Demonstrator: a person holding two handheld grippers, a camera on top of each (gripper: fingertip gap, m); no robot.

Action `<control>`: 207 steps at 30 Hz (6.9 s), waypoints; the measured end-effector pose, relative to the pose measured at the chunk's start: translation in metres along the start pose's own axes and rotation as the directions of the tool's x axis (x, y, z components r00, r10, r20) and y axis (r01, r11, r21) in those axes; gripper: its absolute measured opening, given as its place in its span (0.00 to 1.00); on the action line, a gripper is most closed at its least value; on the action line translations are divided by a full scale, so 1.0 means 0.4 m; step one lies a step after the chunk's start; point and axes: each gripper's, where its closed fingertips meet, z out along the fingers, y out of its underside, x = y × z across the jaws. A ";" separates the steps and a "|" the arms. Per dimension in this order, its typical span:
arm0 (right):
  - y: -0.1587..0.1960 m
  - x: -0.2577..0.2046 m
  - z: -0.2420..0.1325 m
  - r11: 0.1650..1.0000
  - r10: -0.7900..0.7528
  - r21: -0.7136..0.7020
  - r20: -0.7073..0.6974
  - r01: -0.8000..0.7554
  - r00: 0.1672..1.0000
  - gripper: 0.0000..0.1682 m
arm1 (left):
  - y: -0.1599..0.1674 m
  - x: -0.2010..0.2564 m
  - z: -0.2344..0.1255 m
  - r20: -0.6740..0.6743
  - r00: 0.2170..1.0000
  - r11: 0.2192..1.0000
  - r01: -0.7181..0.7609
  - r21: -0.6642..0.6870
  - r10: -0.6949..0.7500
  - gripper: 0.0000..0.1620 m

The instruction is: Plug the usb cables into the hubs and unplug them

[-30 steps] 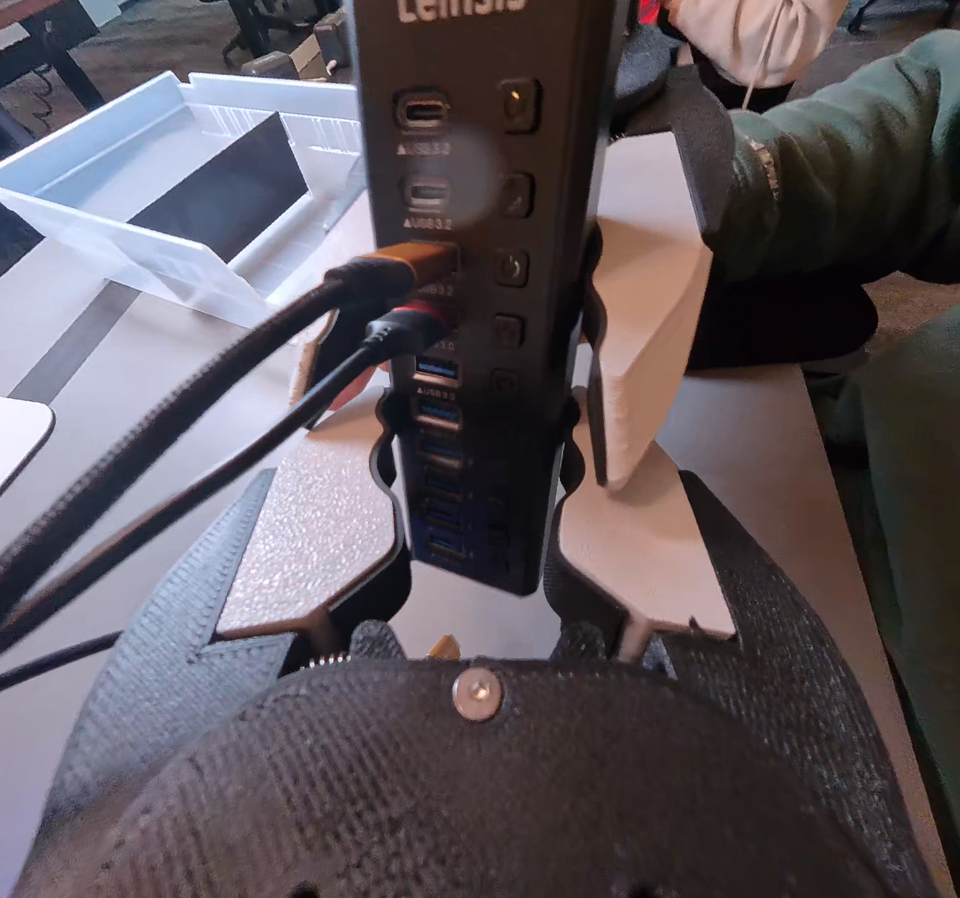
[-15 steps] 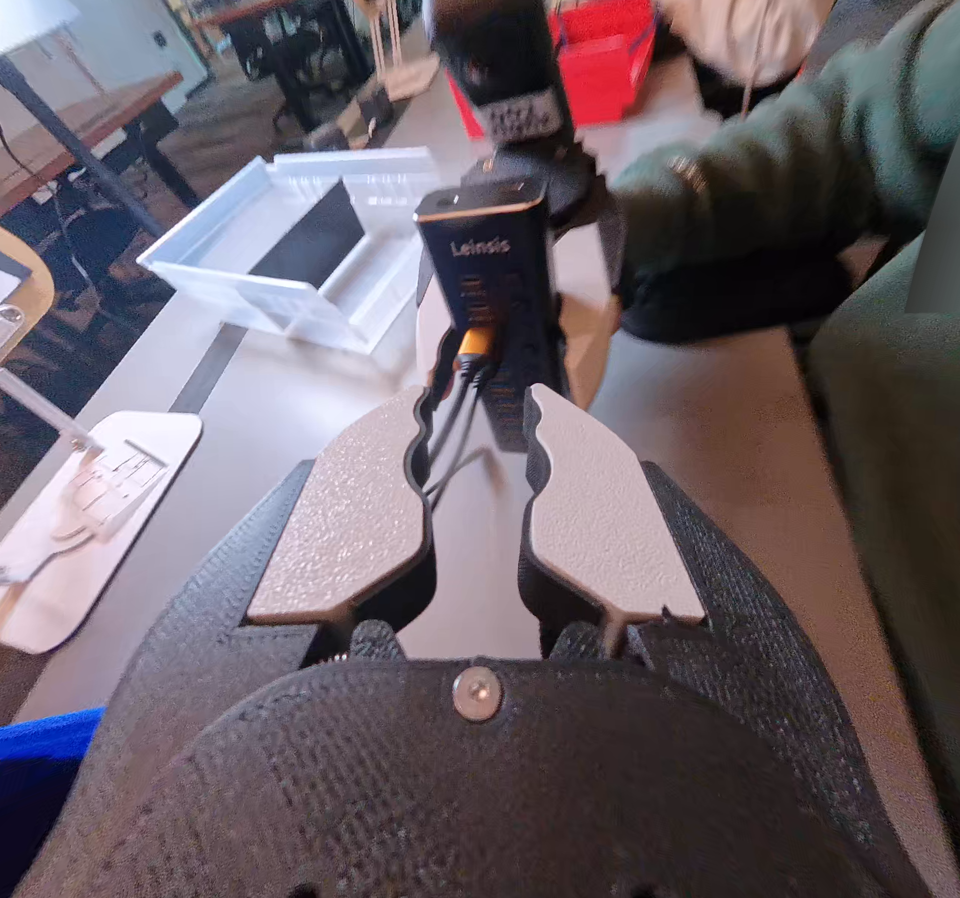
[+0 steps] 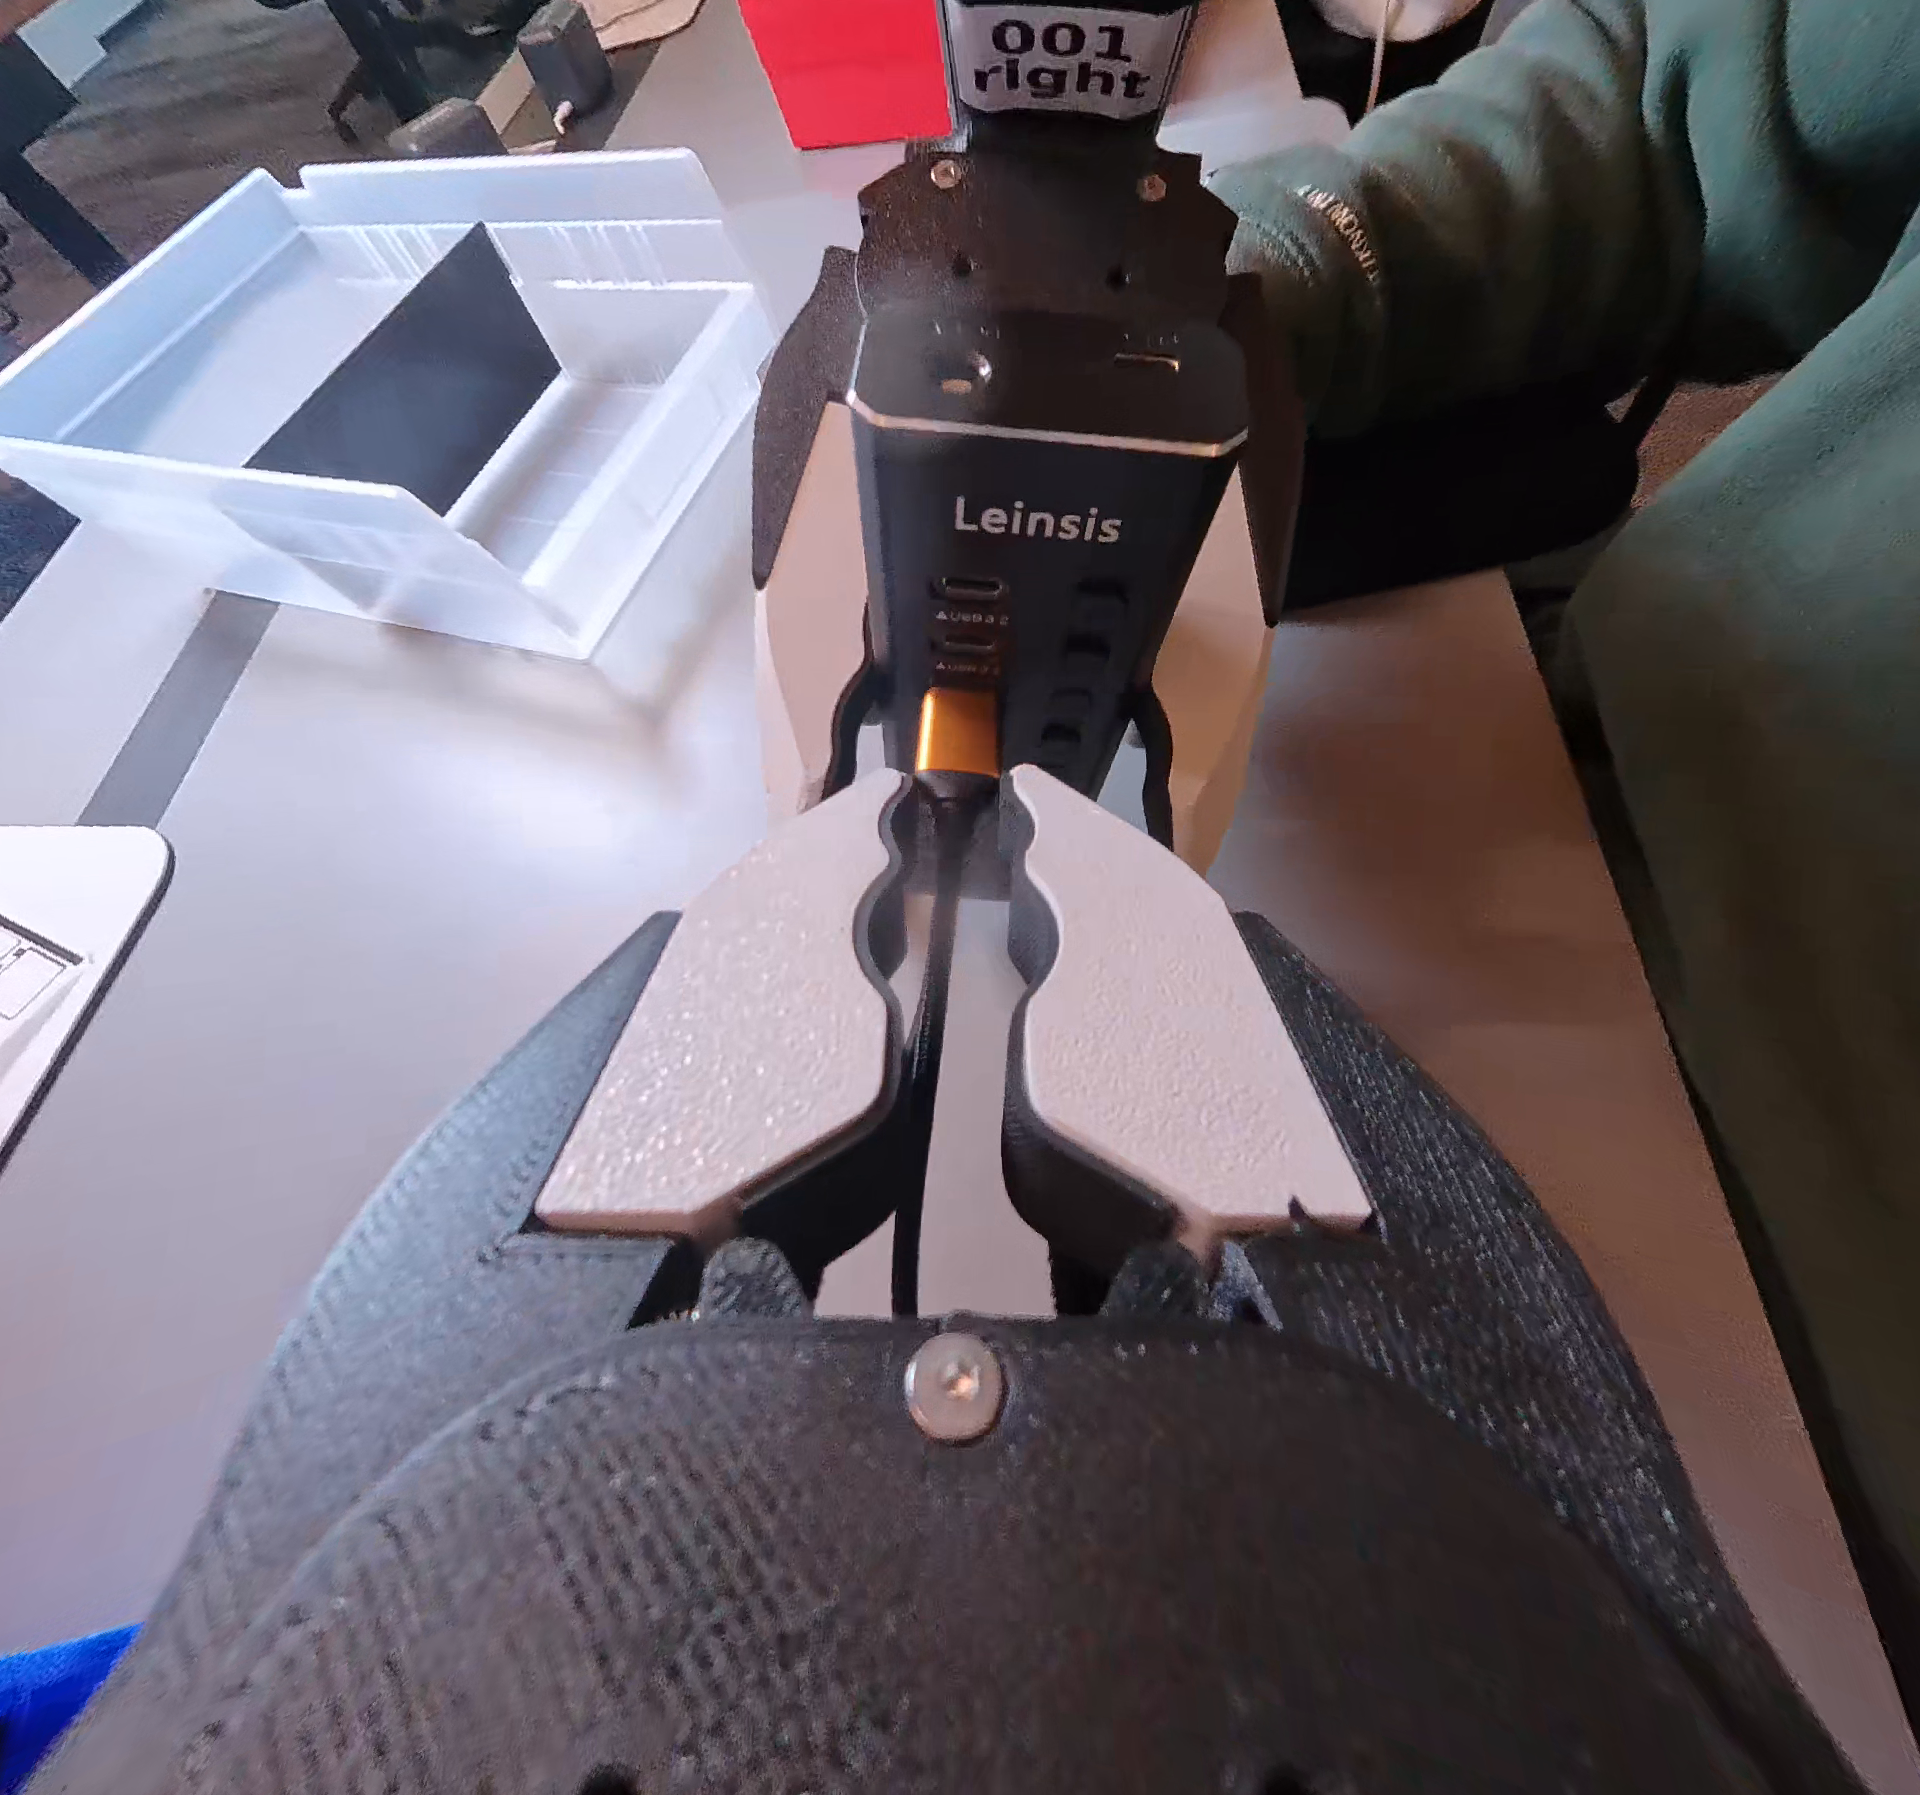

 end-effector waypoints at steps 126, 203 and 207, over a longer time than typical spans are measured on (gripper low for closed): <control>-0.084 -0.031 -0.025 0.971 -0.060 0.229 -0.032 0.066 0.998 0.42 | -0.011 0.032 0.027 -0.015 0.999 0.997 -0.045 0.064 0.046 0.10; 0.121 0.360 -0.355 0.795 -0.216 -0.607 -0.298 -0.010 0.930 0.37 | -0.013 -0.127 -0.125 0.237 0.958 0.954 0.091 0.284 -0.162 0.29; 0.181 0.623 -0.549 0.721 -0.270 -0.679 -0.460 -0.139 0.846 0.37 | 0.026 -0.133 -0.115 0.243 0.950 0.944 0.118 0.309 -0.198 0.18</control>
